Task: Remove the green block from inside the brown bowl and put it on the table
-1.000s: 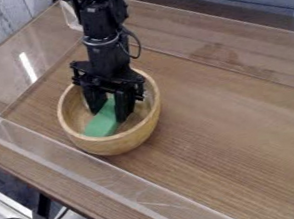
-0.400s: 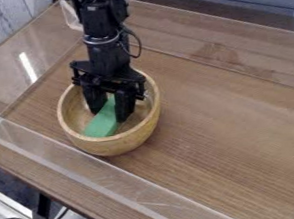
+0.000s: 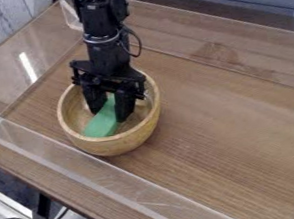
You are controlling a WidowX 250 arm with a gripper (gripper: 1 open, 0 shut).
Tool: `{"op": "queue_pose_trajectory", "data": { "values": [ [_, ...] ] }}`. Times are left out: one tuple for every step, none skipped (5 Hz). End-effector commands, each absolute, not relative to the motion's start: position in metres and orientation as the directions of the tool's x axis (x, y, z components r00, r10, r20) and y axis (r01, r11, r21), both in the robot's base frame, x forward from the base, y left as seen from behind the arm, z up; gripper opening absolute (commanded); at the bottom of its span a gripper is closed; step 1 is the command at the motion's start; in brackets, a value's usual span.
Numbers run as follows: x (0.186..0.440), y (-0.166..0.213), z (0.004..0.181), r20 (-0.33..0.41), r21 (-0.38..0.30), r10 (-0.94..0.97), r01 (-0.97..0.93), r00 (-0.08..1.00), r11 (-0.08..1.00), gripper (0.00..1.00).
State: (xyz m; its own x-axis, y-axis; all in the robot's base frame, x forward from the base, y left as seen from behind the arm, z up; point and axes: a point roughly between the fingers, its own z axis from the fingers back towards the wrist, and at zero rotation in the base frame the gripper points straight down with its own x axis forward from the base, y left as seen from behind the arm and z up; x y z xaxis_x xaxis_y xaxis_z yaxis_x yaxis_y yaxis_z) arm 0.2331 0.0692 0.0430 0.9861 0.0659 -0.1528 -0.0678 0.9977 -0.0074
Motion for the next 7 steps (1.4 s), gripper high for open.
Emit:
{"op": "queue_pose_trajectory", "data": {
  "values": [
    [0.246,0.071,0.065,-0.064,0.013,0.063,-0.063,0.996,0.998,0.0],
    [0.246,0.071,0.067,-0.064,0.012,0.065,-0.065,0.996,0.998,0.0],
    [0.246,0.07,0.07,-0.063,0.011,0.067,-0.067,0.996,0.998,0.0],
    [0.247,0.069,0.074,-0.059,0.009,0.07,-0.069,0.996,0.998,0.0],
    [0.247,0.069,0.077,-0.059,0.007,0.072,-0.072,0.996,0.997,0.0],
    [0.247,0.068,0.079,-0.058,0.005,0.074,-0.074,0.996,0.997,0.0],
    [0.249,0.067,0.084,-0.053,0.0,0.075,-0.075,0.996,0.997,0.0]
  ]
}}
